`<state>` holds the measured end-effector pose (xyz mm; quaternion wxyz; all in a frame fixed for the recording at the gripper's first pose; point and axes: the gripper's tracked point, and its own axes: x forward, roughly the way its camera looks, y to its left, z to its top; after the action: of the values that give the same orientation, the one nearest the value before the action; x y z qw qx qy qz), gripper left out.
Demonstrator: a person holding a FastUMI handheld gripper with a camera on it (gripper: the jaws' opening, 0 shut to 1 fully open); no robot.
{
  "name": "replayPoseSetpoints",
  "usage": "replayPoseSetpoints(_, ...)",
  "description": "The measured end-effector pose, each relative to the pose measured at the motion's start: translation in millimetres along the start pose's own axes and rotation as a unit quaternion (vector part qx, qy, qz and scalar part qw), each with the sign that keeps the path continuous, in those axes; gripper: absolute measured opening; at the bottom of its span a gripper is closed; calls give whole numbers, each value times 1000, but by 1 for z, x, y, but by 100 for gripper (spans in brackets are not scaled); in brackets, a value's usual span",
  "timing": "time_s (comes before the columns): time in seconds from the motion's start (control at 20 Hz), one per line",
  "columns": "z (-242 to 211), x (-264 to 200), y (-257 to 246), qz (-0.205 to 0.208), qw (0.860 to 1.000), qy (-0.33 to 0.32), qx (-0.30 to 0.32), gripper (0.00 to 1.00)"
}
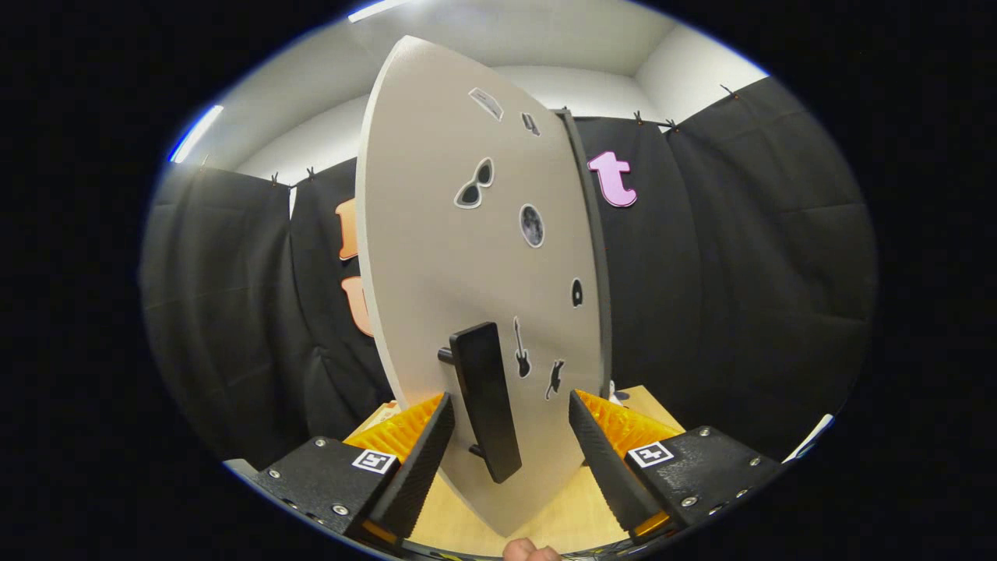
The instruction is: Open the shoe cabinet door, grab the shoes and put them into the shoe cabinet, then close the shoe cabinet door.
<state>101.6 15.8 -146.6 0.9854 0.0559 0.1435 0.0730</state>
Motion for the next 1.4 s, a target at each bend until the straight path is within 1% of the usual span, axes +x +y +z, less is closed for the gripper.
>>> replayPoseSetpoints(0.05, -1, 5, 11, 3, 1000, 2, -1, 93)
replayPoseSetpoints(0.15, 3, 19, 24, -7, 1000, -7, -11, 94)
replayPoseSetpoints(0.3, 5, 43, 52, 3, 1000, -9, -3, 94)
replayPoseSetpoints(0.55, 3, 82, 78, -4, 1000, -3, -16, 94)
replayPoseSetpoints(0.65, 6, 95, 78, -15, 1000, -7, -19, 93)
replayPoseSetpoints(0.85, 4, 121, 93, -2, 1000, 2, -6, 93)
replayPoseSetpoints(1.0, 7, 142, 102, 4, 1000, -2, -14, 93)
replayPoseSetpoints(1.2, 4, 163, 105, 3, 1000, -1, 2, 93)
replayPoseSetpoints(1.4, 6, 176, 109, 2, 1000, -8, 3, 93)
